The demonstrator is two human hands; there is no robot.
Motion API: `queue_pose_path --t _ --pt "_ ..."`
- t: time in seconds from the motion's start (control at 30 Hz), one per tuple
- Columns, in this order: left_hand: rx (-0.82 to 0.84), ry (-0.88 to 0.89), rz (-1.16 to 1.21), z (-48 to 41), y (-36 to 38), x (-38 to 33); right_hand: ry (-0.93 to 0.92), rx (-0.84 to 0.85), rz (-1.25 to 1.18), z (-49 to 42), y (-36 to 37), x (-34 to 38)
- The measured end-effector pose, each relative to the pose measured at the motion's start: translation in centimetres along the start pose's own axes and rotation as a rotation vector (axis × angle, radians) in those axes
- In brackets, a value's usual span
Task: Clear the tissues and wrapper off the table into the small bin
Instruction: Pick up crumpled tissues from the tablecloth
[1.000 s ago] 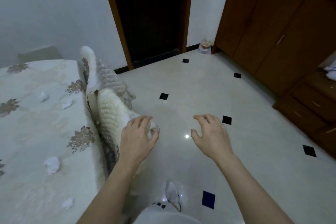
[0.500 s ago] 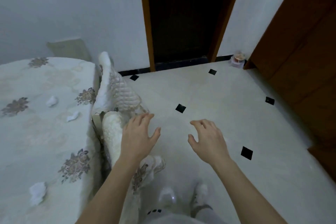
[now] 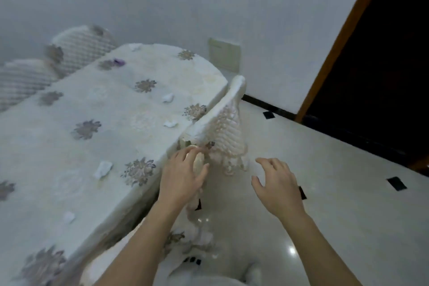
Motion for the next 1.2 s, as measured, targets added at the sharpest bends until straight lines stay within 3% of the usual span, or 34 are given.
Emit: queue_pose_path --t 0.37,0.63,0.87,1.2 --pt "-0.198 -0.561 -0.091 9.1 -6.1 8.9 -0.542 0.258 -0.175 -5.3 6.7 13.7" --pt "-0.356 -0.859 -0.067 15.0 -8.8 16.8 -0.813 0.366 -0.187 -5.4 12.3 23.4" --pt "-0.463 -1.03 -0.01 17.5 -9.6 24.6 -0.937 0.44 -0.124 -8.2 17.8 31.1" --pt "-0.312 -1.125 0.005 18.9 -7.8 33.5 -0.939 0.606 -0.011 -11.0 26.0 36.9"
Point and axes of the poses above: each hand's wrist, its own z-axis away from the middle knuckle, its own y-axis out of the palm, x = y × z, the point moved 6 cm from there along -z, towards the middle knuckle, and after that the axes turned 2 degrees about y, right-handed, at the moved point
